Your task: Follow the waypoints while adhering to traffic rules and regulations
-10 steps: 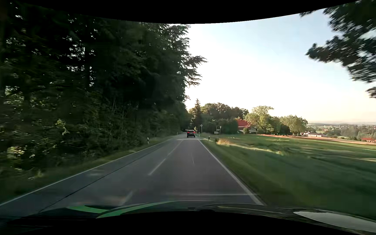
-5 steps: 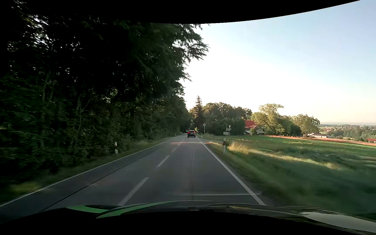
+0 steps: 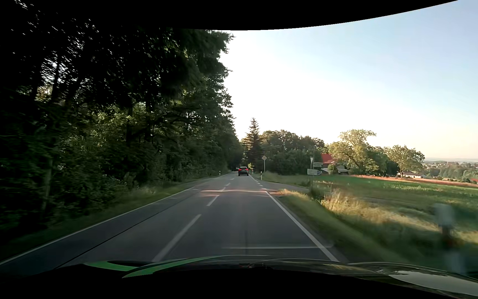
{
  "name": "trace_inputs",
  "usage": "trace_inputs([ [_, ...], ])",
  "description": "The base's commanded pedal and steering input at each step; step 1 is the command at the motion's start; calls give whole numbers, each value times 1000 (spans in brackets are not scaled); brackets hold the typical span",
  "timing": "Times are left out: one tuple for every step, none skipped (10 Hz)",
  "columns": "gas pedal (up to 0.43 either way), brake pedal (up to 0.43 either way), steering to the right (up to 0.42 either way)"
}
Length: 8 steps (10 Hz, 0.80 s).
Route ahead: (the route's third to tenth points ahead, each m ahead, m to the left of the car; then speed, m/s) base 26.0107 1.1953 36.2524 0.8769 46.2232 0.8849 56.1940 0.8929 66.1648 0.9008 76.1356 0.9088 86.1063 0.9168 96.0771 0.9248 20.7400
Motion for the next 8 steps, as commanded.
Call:
trace_inputs([
  [47, 0, -1],
  [47, 0, -1],
  [47, 0, 0],
  [47, 0, 0],
  [47, 0, 0],
  [47, 0, 0],
  [47, 0, 0],
  [47, 0, 0],
])
